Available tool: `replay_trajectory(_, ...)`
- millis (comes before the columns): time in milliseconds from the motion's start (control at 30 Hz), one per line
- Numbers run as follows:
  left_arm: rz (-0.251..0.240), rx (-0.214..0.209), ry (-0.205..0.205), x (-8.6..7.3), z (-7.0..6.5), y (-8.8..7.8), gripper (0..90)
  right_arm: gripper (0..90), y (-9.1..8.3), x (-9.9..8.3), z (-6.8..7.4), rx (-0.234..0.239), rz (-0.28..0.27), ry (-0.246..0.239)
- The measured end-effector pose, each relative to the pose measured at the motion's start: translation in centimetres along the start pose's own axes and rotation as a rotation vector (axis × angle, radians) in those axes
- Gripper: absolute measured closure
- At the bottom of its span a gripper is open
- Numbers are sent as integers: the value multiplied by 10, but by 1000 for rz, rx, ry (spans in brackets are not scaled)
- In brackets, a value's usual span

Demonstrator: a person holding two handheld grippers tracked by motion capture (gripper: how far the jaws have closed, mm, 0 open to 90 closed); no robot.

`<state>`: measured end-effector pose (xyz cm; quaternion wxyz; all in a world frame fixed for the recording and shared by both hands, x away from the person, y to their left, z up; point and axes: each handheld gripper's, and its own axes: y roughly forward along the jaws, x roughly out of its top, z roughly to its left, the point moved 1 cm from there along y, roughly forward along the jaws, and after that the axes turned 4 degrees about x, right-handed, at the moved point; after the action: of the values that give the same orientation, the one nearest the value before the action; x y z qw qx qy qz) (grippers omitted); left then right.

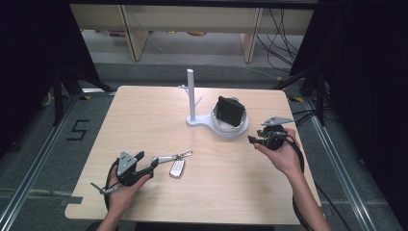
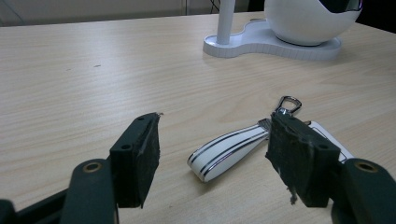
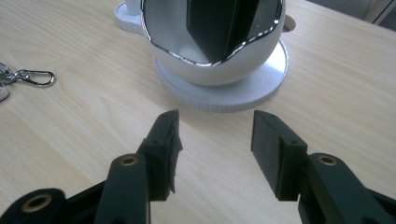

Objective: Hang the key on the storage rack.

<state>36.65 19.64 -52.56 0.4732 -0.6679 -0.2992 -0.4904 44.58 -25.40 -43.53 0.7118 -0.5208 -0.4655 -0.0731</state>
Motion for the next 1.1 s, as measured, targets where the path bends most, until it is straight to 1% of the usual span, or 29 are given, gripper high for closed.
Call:
replay_trajectory(33, 0, -1, 0, 0, 0, 0, 336, 529, 1, -3, 0, -3, -15, -4)
replay_trajectory(67, 0, -1, -1, 0, 0, 0, 336, 529, -1, -6, 2, 2, -10, 27)
replay_trajectory(100, 2, -1, 3, 0, 0, 0, 336, 530, -1, -11, 2, -8, -26, 12)
replay_trajectory(133, 1, -3, 6, 0, 0, 0, 336, 530, -1, -15, 2, -5, -27, 22)
replay_trajectory(167, 1, -4, 5, 0, 0, 1, 336, 531, -2, -18, 4, -6, -24, 45)
replay_trajectory(200, 2, -3, 5, 0, -1, 1, 336, 531, -1, -22, 4, -4, -34, 36)
replay_trajectory(267, 3, 0, 5, 0, -1, 0, 336, 534, -1, -30, 8, 0, -32, 83)
replay_trajectory(300, 4, 1, 5, 0, -1, 0, 336, 535, -2, -34, 6, -6, -26, 71)
replay_trajectory(333, 4, 2, 5, 0, -1, 1, 336, 537, 0, -36, 6, 3, -38, 72)
replay_trajectory(367, 5, 2, 6, 0, -1, 1, 336, 541, 2, -40, 5, 9, -35, 68)
replay_trajectory(400, 6, 3, 7, 0, -1, 1, 336, 544, 0, -42, 6, -4, -21, 95)
replay_trajectory(433, 3, -1, 8, 0, -1, 1, 336, 547, 1, -46, 6, -9, -20, 108)
replay_trajectory(467, 3, -2, 8, 0, -1, 1, 336, 551, 5, -49, 5, 13, -29, 103)
replay_trajectory(500, 4, 0, 10, 0, -1, 1, 336, 551, 3, -50, 10, -1, 9, 168)
replay_trajectory(533, 5, 1, 10, 0, -1, 0, 336, 551, 5, -51, 9, 4, 11, 149)
replay_trajectory(567, -4, -4, 7, 0, -1, 1, 336, 552, 6, -53, 7, -4, 14, 120)
replay_trajectory(600, -5, -5, 7, 0, -1, 1, 336, 555, 7, -53, 7, 3, 7, 135)
replay_trajectory(633, -2, -2, 11, 0, -1, 0, 336, 555, 8, -54, 6, -4, 5, 111)
replay_trajectory(667, -1, -2, 15, 0, -1, 0, 336, 556, 7, -54, 9, -2, 20, 129)
replay_trajectory(700, -1, -4, 18, 0, -2, 0, 336, 557, 8, -54, 10, 10, 23, 130)
replay_trajectory(733, -1, -6, 20, 0, -2, 0, 336, 559, 6, -54, 13, 15, 52, 167)
replay_trajectory(767, -1, -9, 19, 0, -2, 0, 336, 559, 6, -54, 14, -3, 43, 162)
replay_trajectory(800, 1, -9, 19, 0, -1, 0, 336, 559, 6, -54, 14, -2, 54, 169)
replay_trajectory(867, -3, -21, 9, 0, -1, 1, 337, 559, 6, -54, 14, 6, 58, 162)
replay_trajectory(933, 11, -19, 18, 1, -1, 0, 342, 559, 5, -54, 15, 15, 65, 176)
replay_trajectory(967, 14, -21, 21, 2, -1, -1, 345, 558, 4, -53, 15, 1, 59, 166)
replay_trajectory(1033, 13, -30, 22, 5, -1, -2, 348, 557, 3, -53, 14, 5, 60, 163)
replay_trajectory(1067, 25, -31, 28, 7, -1, -3, 351, 555, 3, -52, 14, 5, 61, 166)
replay_trajectory(1100, 36, -33, 35, 9, -2, -3, 353, 554, 3, -52, 15, 8, 65, 182)
